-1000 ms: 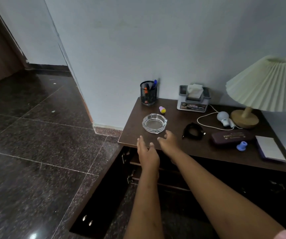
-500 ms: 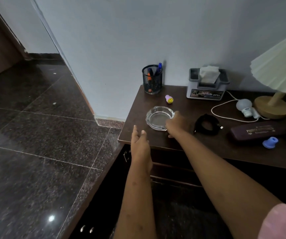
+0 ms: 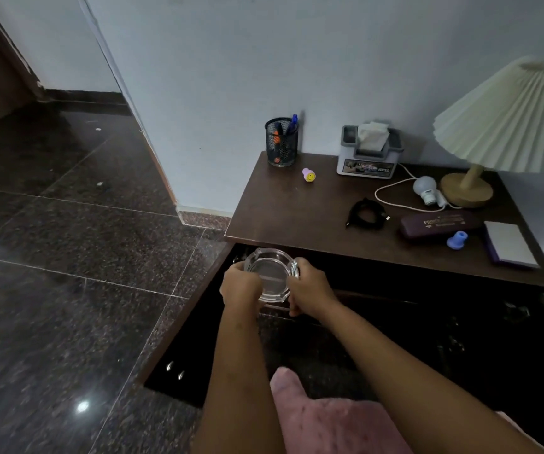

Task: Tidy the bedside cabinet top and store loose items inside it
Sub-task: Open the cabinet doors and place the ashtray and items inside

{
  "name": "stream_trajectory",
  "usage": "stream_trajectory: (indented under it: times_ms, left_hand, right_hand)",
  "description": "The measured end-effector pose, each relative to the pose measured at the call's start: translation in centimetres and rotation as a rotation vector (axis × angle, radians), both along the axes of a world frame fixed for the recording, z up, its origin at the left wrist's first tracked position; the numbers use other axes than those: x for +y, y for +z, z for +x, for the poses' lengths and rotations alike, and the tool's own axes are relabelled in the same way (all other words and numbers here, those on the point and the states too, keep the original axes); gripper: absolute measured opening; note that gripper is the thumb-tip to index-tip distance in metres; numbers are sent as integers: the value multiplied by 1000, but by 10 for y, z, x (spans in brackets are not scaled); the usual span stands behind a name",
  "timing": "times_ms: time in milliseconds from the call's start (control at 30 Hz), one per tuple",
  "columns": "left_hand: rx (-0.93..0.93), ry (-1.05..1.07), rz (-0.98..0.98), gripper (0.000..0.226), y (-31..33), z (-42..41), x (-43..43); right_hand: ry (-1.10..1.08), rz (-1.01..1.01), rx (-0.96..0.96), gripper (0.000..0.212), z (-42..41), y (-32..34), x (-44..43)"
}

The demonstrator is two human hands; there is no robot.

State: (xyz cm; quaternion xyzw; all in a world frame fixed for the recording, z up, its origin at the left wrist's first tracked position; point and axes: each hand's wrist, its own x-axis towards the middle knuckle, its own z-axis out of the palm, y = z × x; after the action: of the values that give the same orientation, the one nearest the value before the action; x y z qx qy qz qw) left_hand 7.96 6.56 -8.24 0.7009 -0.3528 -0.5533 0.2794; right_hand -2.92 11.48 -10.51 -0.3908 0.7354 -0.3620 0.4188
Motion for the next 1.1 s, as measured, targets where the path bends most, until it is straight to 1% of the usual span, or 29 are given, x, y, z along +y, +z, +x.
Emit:
stream_trajectory:
  times_ms: [33, 133, 233, 333, 467, 567, 667, 800, 900, 1000, 1033, 1100]
  left_hand:
    - [-36, -2, 9, 45, -4, 2, 2]
    - [-65, 35, 47, 35, -21, -1, 6]
    - [-47, 108, 70, 35, -46, -10, 3]
    - [-17, 154, 68, 31, -71, -22, -5]
    - [-3, 241, 91, 31, -101, -35, -22]
    - [25, 283, 144, 34, -121, -46, -41]
    - [36, 291, 207, 31, -136, -58, -54]
    - [48, 280, 180, 29, -157, -70, -59]
    - [30, 294, 149, 29, -168, -70, -66]
    - [139, 358, 122, 29, -169, -70, -70]
    - [174, 357, 119, 31, -170, -70, -71]
    - [254, 387, 109, 40, -172, -71, -72]
  right_hand:
    - [-2, 21, -36, 21, 3, -3, 5]
    - [-51, 96, -124, 22, 6, -18, 8]
    - [-109, 130, -147, 22, 0, -37, 0]
    - [-152, 162, -185, 28, -11, -60, -15]
    - [-132, 201, -322, 30, -25, -91, -41]
    - [-156, 230, -384, 35, -33, -107, -62]
    - [-216, 233, -426, 40, -40, -120, -79]
    - [-253, 197, -457, 48, -49, -137, -90]
    - [-241, 182, -456, 49, -48, -137, -96]
    - [-273, 163, -456, 44, -43, -130, -104]
    - [-298, 148, -474, 44, -41, -129, -107]
    - [-309, 127, -445, 44, -38, -128, -110]
